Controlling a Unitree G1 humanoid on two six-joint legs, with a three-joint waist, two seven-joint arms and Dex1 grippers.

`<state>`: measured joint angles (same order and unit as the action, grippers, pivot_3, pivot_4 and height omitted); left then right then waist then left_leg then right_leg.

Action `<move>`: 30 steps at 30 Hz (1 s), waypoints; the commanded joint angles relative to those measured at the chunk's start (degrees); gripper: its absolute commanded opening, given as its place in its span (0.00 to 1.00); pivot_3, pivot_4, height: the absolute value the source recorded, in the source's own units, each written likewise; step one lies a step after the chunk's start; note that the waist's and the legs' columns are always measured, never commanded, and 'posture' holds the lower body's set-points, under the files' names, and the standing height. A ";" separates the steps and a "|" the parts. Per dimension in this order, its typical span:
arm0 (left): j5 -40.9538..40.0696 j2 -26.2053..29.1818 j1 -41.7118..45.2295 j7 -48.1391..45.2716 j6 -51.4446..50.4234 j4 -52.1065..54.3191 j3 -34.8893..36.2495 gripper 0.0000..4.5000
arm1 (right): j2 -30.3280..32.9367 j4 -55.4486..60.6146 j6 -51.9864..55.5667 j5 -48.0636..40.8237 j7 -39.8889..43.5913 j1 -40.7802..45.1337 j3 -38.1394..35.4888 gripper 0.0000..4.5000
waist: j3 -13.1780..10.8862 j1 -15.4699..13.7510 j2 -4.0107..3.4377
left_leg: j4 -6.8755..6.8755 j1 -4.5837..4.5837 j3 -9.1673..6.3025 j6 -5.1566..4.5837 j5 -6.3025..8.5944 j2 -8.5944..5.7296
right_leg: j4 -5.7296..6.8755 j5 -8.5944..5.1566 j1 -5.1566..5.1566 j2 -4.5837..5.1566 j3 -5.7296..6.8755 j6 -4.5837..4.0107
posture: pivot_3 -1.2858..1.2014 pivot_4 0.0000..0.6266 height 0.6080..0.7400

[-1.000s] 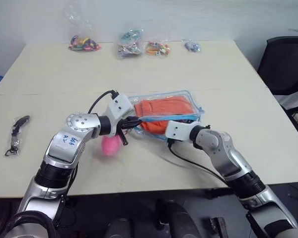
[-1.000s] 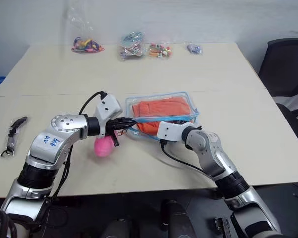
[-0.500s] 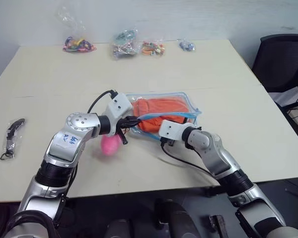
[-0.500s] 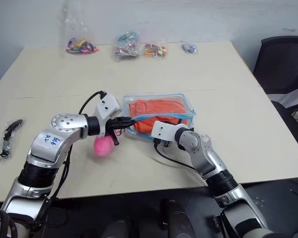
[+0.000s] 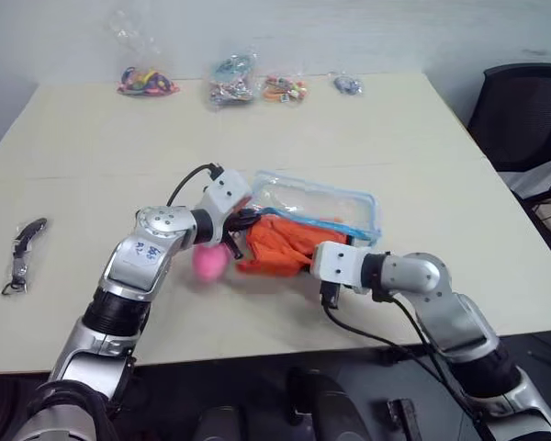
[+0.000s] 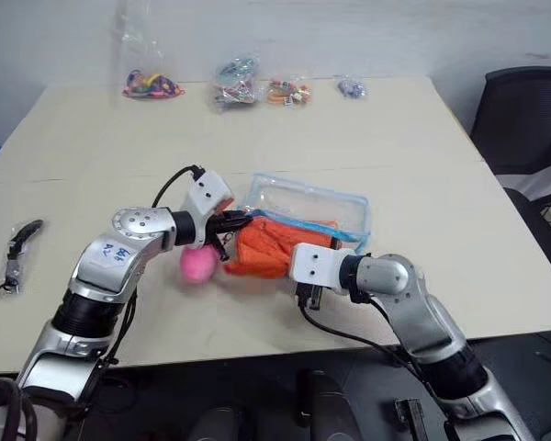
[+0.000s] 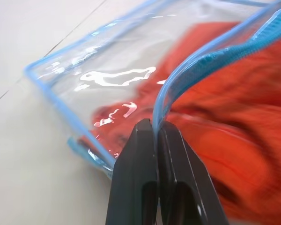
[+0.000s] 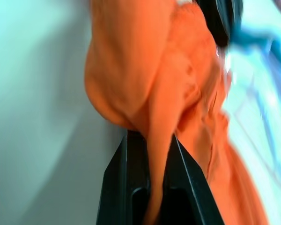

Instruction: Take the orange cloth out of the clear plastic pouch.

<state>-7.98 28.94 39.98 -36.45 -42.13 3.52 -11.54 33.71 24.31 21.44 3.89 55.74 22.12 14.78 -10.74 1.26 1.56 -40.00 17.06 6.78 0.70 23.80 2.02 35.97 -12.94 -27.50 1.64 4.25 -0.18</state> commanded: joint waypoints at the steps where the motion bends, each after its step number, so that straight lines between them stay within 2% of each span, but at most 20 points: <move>1: 2.33 -0.22 1.46 2.09 1.42 -2.48 0.53 0.00 | 2.72 6.69 2.94 -8.46 4.18 -0.94 -4.97 0.00 | 0.00 -0.08 0.00 | 0.00 0.00 -0.01 0.00 0.00 0.00 | 0.00 0.00 0.00 0.00 0.00 0.00 | 0.52 0.24 1.00; 3: 1.64 -1.54 2.40 2.52 1.97 -3.34 1.53 0.00 | 3.93 7.96 4.44 -11.19 4.97 -1.52 -5.95 0.00 | 0.00 -0.27 0.00 | 0.01 0.00 -0.01 0.00 0.00 -0.01 | -0.01 0.00 0.00 0.00 0.01 0.00 | 0.52 0.24 1.00; 7: -1.61 -4.97 4.20 1.81 1.64 -2.14 3.61 0.00 | 5.06 5.84 3.15 -10.17 3.45 -2.55 -4.23 0.00 | 0.00 -0.84 0.01 | 0.00 0.01 0.01 -0.01 0.00 -0.11 | -0.01 0.00 0.00 0.01 0.00 0.00 | 0.52 0.24 1.00; 12: -0.74 -5.57 4.96 2.05 2.37 -2.62 3.38 0.00 | 5.66 4.60 0.15 -10.04 3.93 -3.12 -2.39 0.00 | 0.00 -1.13 0.01 | 0.00 0.01 0.03 -0.01 0.00 -0.15 | -0.01 0.00 -0.03 0.00 0.00 0.00 | 0.52 0.24 1.00; 16: -3.37 -7.86 6.59 1.86 1.61 -3.06 5.35 0.00 | 6.55 0.05 -5.52 -6.84 4.08 -2.51 0.57 0.00 | -0.01 -1.24 0.02 | -0.01 0.02 0.03 -0.02 0.00 -0.15 | -0.02 0.01 -0.02 0.02 0.00 0.01 | 0.52 0.24 1.00; 25: -2.47 -8.87 6.65 1.78 1.81 -3.08 3.29 0.00 | 8.53 -4.76 -19.41 4.16 3.27 1.02 6.03 0.00 | -0.01 -1.18 0.02 | -0.01 -0.01 0.05 0.01 -0.01 -0.15 | 0.00 0.01 -0.02 0.01 0.00 0.02 | 0.52 0.24 1.00; 30: -3.43 -10.08 6.49 0.63 1.40 -1.39 2.42 0.00 | 6.58 -8.53 -21.89 8.45 1.27 3.81 7.62 0.00 | -0.01 -1.19 0.02 | -0.02 -0.01 0.05 0.01 -0.01 -0.14 | -0.01 0.01 -0.01 0.02 0.00 0.02 | 0.52 0.24 1.00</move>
<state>-10.53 19.08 45.73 -35.01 -41.20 -0.69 -8.65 40.65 15.61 1.11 11.22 58.20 24.90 22.48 -10.75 0.07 1.57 -40.02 17.05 6.83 0.71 23.78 1.88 35.97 -12.93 -27.51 1.65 4.25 -0.17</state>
